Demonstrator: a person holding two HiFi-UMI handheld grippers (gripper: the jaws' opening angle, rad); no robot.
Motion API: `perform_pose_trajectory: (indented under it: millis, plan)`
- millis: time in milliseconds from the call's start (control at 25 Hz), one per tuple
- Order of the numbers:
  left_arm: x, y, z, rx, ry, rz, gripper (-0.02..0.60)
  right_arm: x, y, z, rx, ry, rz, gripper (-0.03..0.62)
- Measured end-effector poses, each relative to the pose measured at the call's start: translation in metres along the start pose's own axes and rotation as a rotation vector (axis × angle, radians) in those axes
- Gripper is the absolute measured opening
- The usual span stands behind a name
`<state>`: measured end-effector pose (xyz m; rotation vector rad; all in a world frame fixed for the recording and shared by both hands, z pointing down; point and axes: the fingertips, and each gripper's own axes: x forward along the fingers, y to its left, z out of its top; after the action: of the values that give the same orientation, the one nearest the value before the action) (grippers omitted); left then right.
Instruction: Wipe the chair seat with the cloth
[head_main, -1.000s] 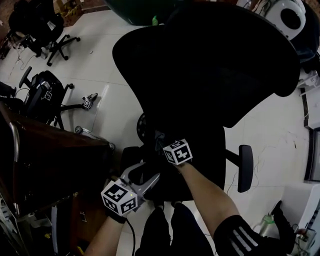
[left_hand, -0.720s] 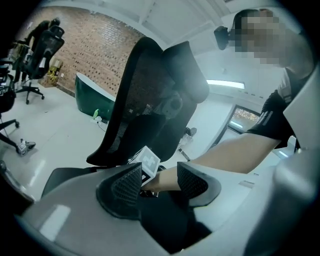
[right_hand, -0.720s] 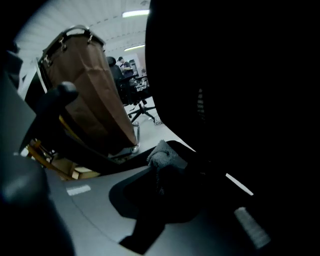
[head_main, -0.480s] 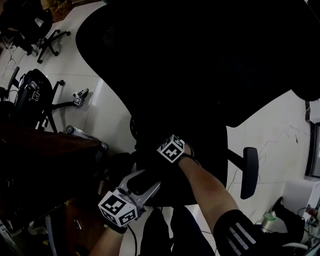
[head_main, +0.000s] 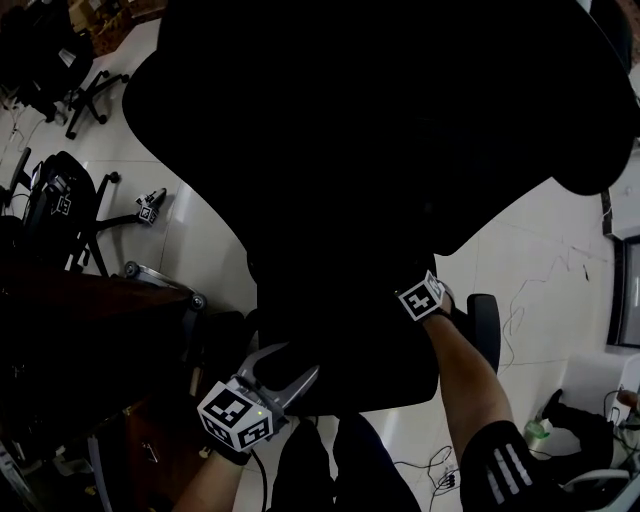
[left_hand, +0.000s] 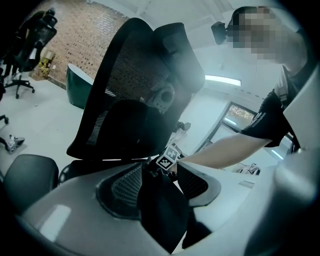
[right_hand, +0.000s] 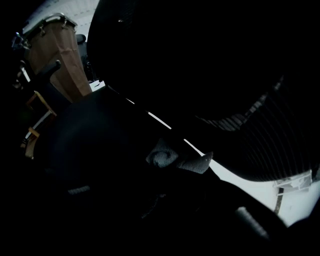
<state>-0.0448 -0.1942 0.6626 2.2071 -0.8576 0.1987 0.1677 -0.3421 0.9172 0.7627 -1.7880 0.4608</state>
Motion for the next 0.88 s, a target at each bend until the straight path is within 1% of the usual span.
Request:
perform_pose_trajectory:
  millis: [80, 160, 240, 320, 440, 520, 640, 680, 760, 880]
  plan:
    - [0.001, -0.002, -0.001, 0.005, 0.002, -0.002, 0.243, -0.008, -0.017, -0.011, 0.018, 0.016, -0.038, 0.041]
    - [0.0, -0.003, -0.002, 0.008, 0.0, -0.003, 0.242, -0.011, -0.021, -0.01, 0.046, 0.012, -0.057, 0.04]
    - [-0.004, -0.004, 0.001, 0.012, -0.002, 0.003, 0.242, -0.014, -0.006, 0.007, 0.084, -0.028, -0.031, 0.04]
    - [-0.011, -0.002, 0.005, 0.013, -0.003, 0.019, 0.243, -0.017, 0.034, 0.038, 0.098, -0.098, 0.048, 0.041]
    - [-0.023, 0.009, 0.001, 0.005, -0.017, 0.058, 0.242, -0.015, 0.114, 0.096, 0.05, -0.191, 0.188, 0.041]
    - [-0.031, 0.013, 0.001, 0.003, -0.023, 0.081, 0.242, -0.009, 0.163, 0.124, 0.008, -0.223, 0.248, 0.041]
    - [-0.042, 0.018, -0.001, 0.004, -0.028, 0.103, 0.242, -0.006, 0.228, 0.152, -0.037, -0.236, 0.331, 0.041]
    - [-0.045, 0.019, -0.001, 0.003, -0.028, 0.109, 0.242, -0.006, 0.245, 0.155, -0.051, -0.23, 0.353, 0.041]
    - [-0.049, 0.02, -0.005, -0.003, -0.03, 0.116, 0.242, -0.001, 0.268, 0.15, -0.092, -0.196, 0.376, 0.041]
    - [-0.052, 0.02, -0.011, -0.012, -0.034, 0.121, 0.242, 0.016, 0.275, 0.121, -0.153, -0.143, 0.375, 0.041]
